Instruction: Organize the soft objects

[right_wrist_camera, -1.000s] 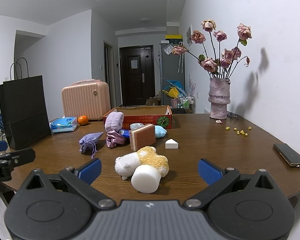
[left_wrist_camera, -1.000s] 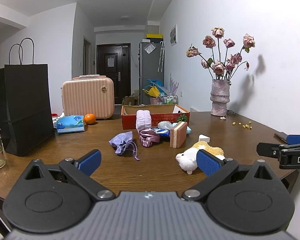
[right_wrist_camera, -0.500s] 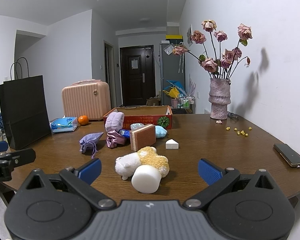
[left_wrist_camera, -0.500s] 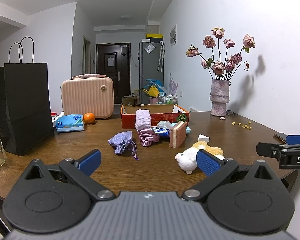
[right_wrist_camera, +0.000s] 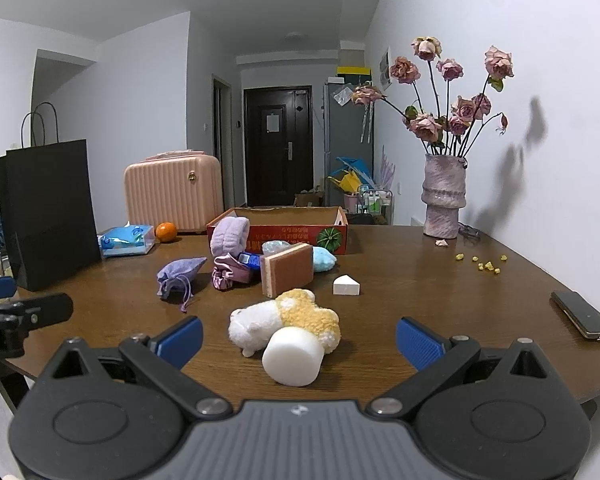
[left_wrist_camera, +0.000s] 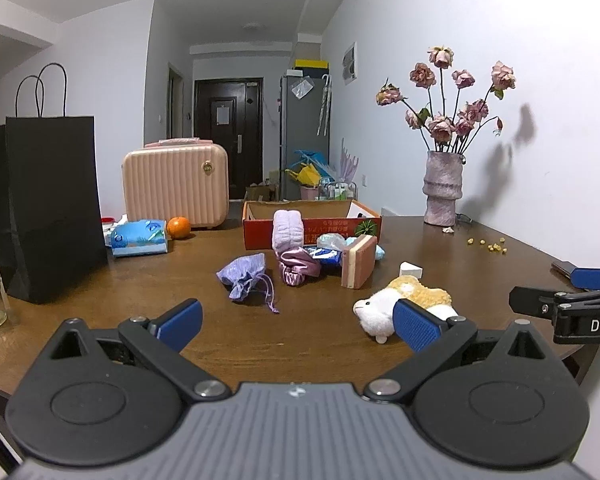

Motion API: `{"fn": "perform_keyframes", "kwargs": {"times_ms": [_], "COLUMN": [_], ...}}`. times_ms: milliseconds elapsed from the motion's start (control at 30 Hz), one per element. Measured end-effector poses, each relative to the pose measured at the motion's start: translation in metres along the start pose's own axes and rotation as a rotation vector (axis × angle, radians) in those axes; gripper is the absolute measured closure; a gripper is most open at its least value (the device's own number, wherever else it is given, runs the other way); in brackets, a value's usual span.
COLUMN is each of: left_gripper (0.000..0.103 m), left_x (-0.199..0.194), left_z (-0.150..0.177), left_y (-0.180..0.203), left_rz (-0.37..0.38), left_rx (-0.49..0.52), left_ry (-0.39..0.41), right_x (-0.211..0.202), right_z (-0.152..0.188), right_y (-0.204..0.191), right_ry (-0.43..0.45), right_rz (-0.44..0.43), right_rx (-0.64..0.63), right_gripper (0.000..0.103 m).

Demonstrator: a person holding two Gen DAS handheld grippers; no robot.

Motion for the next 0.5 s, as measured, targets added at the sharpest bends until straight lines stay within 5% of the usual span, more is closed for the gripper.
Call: {"fn": "perform_keyframes", "kwargs": {"times_ms": [500], "left_gripper": [0.000], "left_x": [0.025], "left_z": [0.005], "left_y": [-0.026], "left_rz": [-0.025], "left_rx": [-0.046], "left_ry": [-0.012], "right_x": [0.053], "right_z": [0.019], "right_y": [-0.011], "right_ry": [-0.043], "right_rz": [-0.014], "right_rx": [-0.010], "right_gripper": [0.001]}}
Point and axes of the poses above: each gripper's, at about its wrist camera, not at the fingertips, and x roughly the way its jaws point, y to its right, z to its underside, the point moved 6 cm from there along x, roughly the way its jaws point, and after that the axes turned 15 degrees about z, right-handed, at the moved point
